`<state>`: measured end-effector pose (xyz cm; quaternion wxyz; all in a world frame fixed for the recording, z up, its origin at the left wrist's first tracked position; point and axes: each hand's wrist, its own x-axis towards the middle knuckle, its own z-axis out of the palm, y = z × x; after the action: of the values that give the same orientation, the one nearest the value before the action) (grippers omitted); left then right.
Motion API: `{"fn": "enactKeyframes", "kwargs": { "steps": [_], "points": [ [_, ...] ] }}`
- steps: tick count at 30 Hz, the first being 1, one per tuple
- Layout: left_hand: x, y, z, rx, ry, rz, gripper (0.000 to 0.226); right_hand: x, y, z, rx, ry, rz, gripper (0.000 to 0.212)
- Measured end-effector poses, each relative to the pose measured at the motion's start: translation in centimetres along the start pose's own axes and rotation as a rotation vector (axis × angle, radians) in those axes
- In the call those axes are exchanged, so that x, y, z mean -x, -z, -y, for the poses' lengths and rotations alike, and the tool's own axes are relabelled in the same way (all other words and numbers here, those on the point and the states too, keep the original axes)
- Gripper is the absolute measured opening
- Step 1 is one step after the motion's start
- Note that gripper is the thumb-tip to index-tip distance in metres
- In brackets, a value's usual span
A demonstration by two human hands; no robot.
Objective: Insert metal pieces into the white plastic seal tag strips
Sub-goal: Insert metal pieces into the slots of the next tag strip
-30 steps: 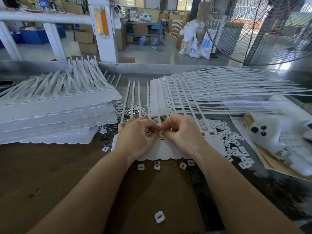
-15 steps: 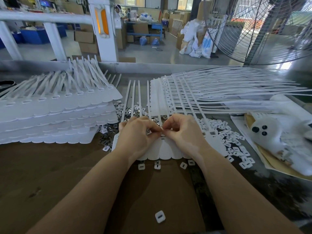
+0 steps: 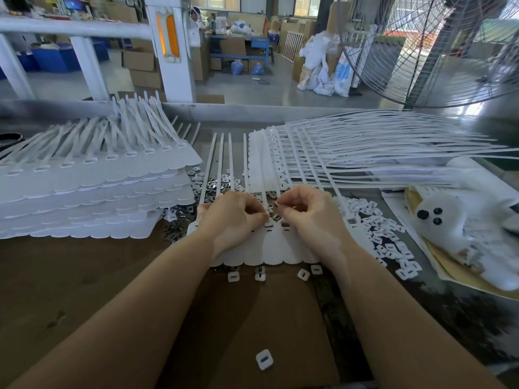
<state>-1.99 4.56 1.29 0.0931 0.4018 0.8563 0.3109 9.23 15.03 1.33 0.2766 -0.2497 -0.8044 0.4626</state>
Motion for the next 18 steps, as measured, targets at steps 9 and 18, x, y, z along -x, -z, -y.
{"fn": "enactKeyframes", "kwargs": {
  "steps": [9, 18],
  "points": [
    [-0.7, 1.3, -1.0, 0.177, 0.045, 0.227, 0.012, -0.2, 0.1, -0.2, -0.144, -0.053, -0.054, 0.008],
    [-0.8, 0.8, -1.0, 0.107, 0.091, 0.19, 0.014, -0.3, 0.2, -0.6, -0.19, -0.059, -0.099, 0.008]
  ]
}}
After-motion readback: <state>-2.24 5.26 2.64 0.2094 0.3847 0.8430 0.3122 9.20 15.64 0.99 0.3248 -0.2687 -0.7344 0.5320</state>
